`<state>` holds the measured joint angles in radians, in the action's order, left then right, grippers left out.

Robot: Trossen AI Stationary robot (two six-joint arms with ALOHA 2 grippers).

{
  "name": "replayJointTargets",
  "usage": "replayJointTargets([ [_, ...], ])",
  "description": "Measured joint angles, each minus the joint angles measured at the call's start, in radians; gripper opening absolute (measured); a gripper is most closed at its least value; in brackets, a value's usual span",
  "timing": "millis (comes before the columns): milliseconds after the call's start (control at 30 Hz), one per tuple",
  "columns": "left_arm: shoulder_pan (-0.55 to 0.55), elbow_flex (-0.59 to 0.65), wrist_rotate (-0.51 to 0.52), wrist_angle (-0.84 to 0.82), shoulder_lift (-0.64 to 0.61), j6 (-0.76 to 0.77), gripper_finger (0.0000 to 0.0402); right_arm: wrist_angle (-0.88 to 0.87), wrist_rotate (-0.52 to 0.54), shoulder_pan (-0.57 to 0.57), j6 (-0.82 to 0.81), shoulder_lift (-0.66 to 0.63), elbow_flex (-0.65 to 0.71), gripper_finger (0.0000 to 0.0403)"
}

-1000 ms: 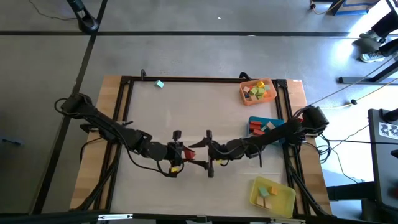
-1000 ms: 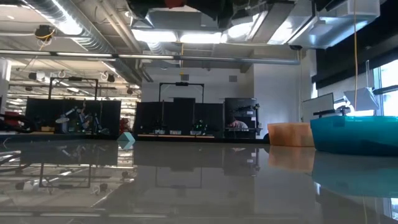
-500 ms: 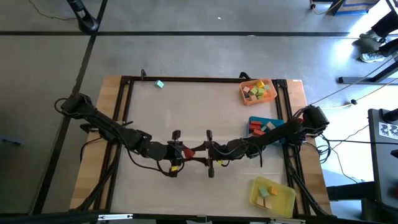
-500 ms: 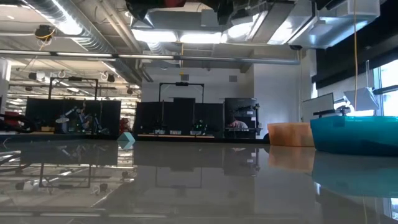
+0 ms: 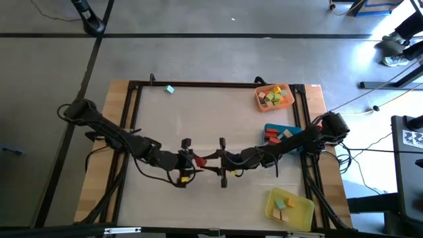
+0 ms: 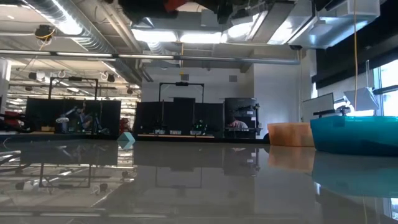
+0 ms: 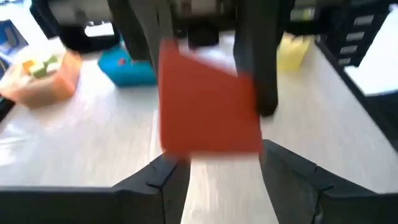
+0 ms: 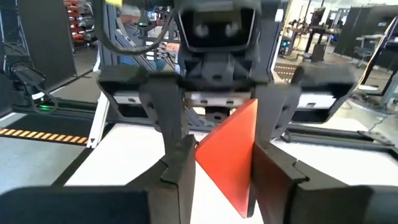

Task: Sort blocks by size
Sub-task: Put the orange triangular block into the yellow bin

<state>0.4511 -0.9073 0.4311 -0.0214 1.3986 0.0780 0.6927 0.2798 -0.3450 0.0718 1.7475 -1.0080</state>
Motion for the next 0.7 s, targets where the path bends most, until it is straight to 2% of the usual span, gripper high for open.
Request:
replayJointTargets([
  [233, 0.001, 0.0, -0.001, -0.179, -0.059, 0.106, 0.0173, -0.073, 0.0, -0.002, 0.014, -0.057, 0.0, 0.0129],
  [433, 0.009, 0.0, 0.001, -0.343, -0.086, 0.243, 0.0173, -0.338, 0.005, -0.059, -0.013, -0.173, 0.0, 0.0128],
  [567, 0.022, 0.0, 0.001, -0.358, -0.086, 0.279, 0.0173, -0.616, -0.002, -0.13, -0.145, -0.266, 0.0, 0.0129],
  [700, 0.028, 0.0, 0.001, -0.335, -0.086, 0.259, 0.0173, -0.857, -0.003, -0.223, -0.384, -0.367, 0.0, 0.0129],
])
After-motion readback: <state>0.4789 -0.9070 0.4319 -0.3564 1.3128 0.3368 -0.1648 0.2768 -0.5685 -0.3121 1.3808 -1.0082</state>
